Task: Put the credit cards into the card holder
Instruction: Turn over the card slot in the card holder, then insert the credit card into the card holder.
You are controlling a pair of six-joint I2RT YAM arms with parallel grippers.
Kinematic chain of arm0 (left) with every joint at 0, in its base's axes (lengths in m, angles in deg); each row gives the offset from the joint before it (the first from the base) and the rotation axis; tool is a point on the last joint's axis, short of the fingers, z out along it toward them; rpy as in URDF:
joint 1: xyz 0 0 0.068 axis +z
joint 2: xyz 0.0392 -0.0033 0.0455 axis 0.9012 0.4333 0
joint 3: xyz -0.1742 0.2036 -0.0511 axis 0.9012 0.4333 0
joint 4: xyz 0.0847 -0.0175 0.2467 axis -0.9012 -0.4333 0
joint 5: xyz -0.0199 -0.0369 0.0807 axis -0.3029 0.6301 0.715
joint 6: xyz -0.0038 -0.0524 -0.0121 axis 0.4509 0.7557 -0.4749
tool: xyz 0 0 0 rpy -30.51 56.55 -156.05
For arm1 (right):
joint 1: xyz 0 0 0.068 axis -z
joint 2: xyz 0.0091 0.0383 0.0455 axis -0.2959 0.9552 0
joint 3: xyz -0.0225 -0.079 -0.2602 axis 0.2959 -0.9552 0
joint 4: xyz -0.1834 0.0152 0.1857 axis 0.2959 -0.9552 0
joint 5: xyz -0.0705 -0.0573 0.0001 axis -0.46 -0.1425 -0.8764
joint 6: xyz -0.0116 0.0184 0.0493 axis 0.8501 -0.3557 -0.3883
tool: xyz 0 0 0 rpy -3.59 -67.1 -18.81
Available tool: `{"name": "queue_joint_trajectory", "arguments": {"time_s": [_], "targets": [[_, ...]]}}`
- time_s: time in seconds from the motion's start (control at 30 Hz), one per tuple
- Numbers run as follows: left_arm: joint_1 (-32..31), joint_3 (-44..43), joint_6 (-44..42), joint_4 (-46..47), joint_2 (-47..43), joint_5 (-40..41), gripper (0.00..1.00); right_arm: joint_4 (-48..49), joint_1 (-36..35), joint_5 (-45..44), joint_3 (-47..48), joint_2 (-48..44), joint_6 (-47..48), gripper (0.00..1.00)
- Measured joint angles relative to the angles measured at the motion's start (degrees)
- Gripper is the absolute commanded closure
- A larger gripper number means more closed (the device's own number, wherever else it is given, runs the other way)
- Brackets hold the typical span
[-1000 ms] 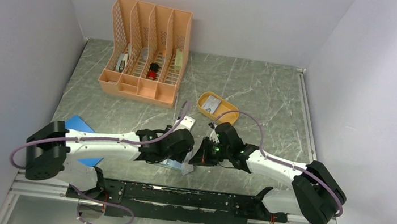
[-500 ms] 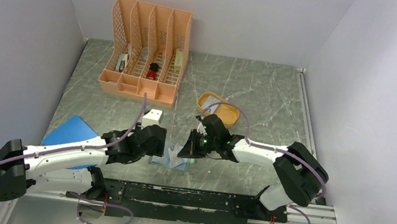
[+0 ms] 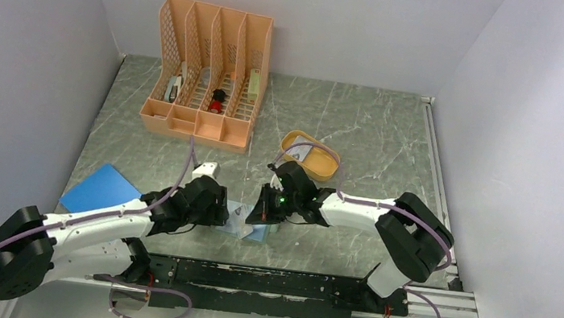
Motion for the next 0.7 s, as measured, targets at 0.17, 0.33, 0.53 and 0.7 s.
{"name": "queue_joint_trajectory", "arguments": {"time_s": [0.17, 0.33, 0.53, 0.7], "targets": [[0.0, 0.1, -0.7, 3.6, 3.5, -1.5, 0.44, -0.7, 0.0, -0.3, 0.0, -0.5, 0.3, 1.0], [0.1, 0.0, -0.9, 5.1, 7.0, -1.5, 0.61, -2.6, 0.0, -2.3, -0.3, -5.2, 0.2, 1.0], [0.1, 0.5, -0.7, 6.8, 6.5, -1.7, 0.71, -3.0, 0.2, -6.3, -3.4, -11.6, -2.2, 1.0], [0.1, 1.2, -0.2, 7.3, 5.8, -1.8, 0.75, -2.6, 0.6, -7.1, -7.4, -10.9, -5.4, 1.0]]}}
